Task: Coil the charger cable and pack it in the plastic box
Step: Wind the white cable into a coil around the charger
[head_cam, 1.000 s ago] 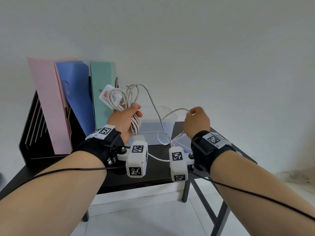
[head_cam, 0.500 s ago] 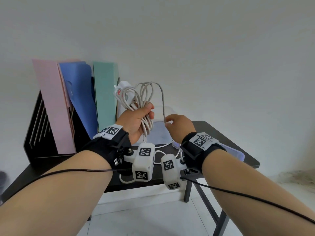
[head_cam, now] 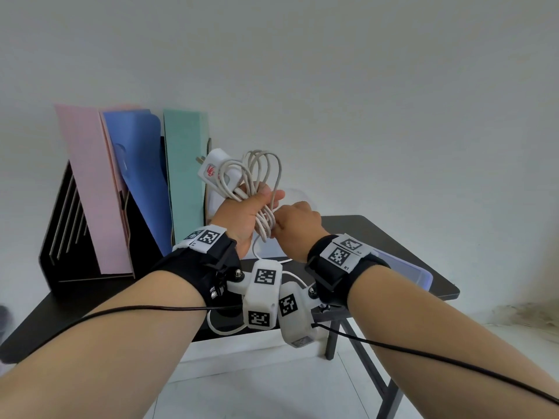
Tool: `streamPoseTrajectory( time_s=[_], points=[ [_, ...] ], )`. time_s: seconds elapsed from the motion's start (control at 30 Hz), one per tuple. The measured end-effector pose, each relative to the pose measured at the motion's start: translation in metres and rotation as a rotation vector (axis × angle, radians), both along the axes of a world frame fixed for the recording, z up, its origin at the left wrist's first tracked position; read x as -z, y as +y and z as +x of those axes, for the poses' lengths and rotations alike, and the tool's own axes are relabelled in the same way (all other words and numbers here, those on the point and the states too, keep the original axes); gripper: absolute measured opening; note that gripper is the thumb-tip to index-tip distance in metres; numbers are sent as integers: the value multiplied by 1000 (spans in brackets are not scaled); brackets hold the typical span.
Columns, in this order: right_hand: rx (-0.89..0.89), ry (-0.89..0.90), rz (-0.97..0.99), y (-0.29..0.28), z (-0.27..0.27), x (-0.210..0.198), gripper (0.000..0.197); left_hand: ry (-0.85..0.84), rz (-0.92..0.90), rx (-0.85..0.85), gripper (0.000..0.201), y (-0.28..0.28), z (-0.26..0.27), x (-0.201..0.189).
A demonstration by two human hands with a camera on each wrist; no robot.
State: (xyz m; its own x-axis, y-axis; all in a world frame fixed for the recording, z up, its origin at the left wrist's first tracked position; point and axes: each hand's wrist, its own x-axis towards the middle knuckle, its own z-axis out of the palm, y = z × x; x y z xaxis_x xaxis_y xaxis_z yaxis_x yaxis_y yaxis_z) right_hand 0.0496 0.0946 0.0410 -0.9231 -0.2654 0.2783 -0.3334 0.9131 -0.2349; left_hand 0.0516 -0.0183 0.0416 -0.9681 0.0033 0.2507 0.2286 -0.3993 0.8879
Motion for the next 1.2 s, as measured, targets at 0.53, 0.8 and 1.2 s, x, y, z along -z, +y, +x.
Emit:
streamPoseTrajectory(
  time_s=[0.53,0.8,1.2],
  points=[
    [313,-152,167,30,-6,23,27,-137,287,-241,28,-38,-22,-24],
    [158,82,-117,36,-3,4,32,-156,-308,-445,24,-44,-18,-2],
    [118,83,-594,23,-6,-20,27,-173,-333,15,7,-17,-1,21]
  ],
)
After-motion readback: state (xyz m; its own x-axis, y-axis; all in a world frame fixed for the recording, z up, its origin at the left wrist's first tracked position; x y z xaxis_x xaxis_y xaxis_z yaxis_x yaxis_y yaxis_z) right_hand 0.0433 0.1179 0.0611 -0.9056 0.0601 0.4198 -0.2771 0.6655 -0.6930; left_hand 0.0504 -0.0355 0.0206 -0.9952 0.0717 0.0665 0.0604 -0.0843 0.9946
